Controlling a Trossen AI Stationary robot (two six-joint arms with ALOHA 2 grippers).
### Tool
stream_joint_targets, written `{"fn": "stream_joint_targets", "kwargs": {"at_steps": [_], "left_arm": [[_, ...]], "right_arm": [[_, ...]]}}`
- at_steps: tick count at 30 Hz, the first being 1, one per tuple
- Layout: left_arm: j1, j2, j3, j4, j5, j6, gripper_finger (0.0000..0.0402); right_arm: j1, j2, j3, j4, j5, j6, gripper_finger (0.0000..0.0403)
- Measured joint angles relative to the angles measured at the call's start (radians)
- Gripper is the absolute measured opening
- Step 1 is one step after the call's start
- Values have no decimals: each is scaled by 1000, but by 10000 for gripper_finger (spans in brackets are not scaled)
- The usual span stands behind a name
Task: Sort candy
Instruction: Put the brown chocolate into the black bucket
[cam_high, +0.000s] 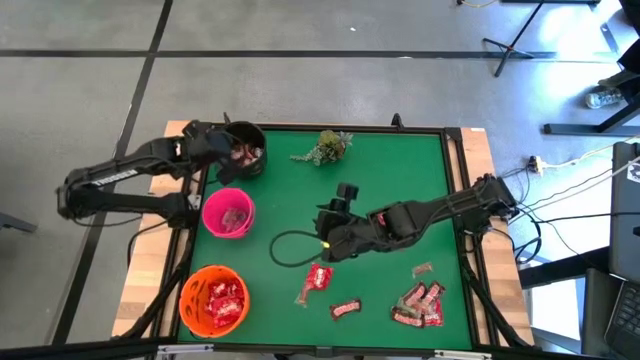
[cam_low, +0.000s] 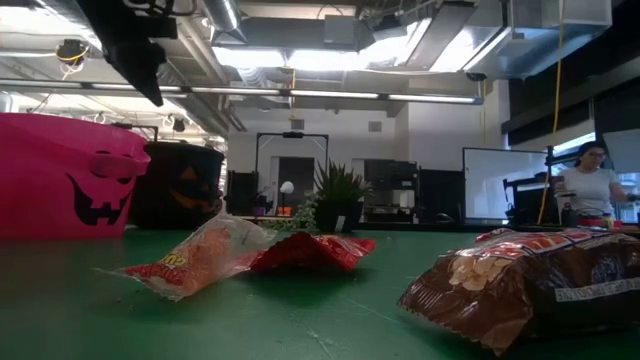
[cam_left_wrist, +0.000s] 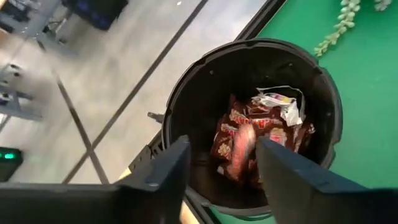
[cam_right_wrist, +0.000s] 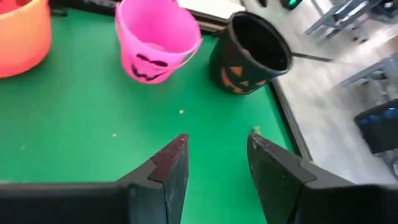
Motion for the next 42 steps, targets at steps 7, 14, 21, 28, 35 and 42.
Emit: {"fn": "stream_joint_targets", "kwargs": {"at_steps": [7, 14, 21, 28, 35, 42], "left_arm": [[-15, -39, 44, 88, 367, 38, 226], [-202, -127, 33, 224, 762, -33, 187], [-434, -101, -44, 309, 739, -148, 155], [-604, -25, -78, 550, 716, -185, 152], [-712, 55, -78, 682, 668, -133, 152], [-752, 97, -78, 682, 616, -134, 152]], "right_arm": [[58, 3, -6, -92, -168, 58, 159], [185, 20, -146, 16, -287, 157, 159], [277, 21, -358, 164, -328, 324, 159], [320, 21, -501, 330, -419, 421, 208], [323, 54, -534, 367, -422, 454, 305], [323, 152, -534, 392, -444, 414, 336]]}}
